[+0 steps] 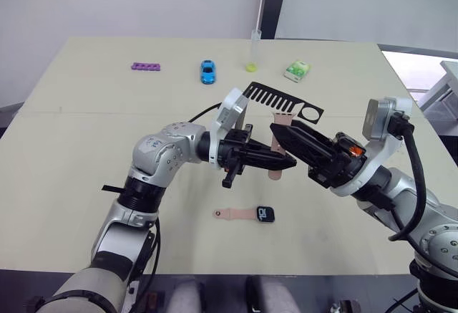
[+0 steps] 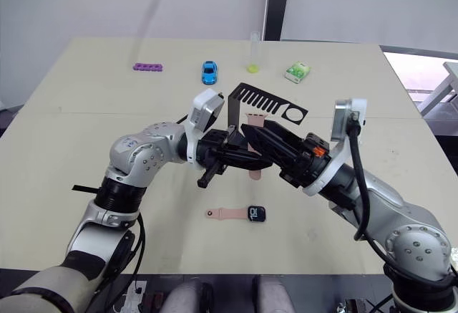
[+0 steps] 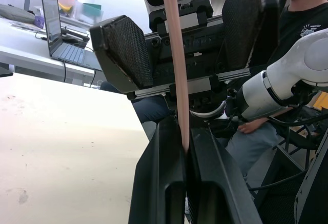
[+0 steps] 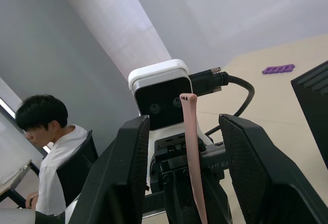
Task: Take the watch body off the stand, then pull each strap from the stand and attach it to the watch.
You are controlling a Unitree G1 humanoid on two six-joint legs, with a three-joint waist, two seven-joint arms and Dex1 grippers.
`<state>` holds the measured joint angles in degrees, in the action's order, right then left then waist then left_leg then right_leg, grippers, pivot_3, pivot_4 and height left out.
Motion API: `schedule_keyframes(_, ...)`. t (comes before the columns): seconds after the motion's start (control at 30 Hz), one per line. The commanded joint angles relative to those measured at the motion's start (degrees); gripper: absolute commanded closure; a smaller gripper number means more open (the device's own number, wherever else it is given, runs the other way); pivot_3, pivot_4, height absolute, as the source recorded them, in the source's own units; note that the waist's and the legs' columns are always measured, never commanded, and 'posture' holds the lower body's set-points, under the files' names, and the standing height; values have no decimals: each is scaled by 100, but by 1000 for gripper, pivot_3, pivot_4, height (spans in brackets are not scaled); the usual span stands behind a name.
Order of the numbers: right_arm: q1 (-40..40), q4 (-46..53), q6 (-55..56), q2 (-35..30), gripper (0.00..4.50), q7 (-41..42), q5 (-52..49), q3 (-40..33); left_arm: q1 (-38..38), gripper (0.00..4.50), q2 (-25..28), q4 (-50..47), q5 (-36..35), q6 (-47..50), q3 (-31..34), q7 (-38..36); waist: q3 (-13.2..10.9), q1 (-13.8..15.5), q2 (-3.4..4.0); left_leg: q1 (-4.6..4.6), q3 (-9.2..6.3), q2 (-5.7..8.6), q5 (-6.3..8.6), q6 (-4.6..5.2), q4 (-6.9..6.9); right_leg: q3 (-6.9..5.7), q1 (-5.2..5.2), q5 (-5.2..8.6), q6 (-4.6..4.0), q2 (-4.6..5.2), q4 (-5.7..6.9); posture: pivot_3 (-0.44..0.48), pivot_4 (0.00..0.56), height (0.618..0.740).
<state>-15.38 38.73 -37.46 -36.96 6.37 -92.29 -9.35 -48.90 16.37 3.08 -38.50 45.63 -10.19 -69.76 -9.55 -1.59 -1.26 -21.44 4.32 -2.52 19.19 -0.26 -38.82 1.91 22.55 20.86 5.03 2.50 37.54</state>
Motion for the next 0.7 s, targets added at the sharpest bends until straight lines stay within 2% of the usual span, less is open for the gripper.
schedule_keyframes(0.03,-55,180,141,21,2196,52,-138,-129,-134,4500,-25,-91,-50,-40,46,-22,0,0,0,0,0,0,0,0,0,0,0,0,0,0,0,0,150,740)
schedule_keyframes(0.7,-36,150,205,-18,2196,8,-121,-131,-168,4500,-32,-59,-51,-34,58,-11,0,0,0,0,0,0,0,0,1,0,0,0,0,0,-2,0,150,740)
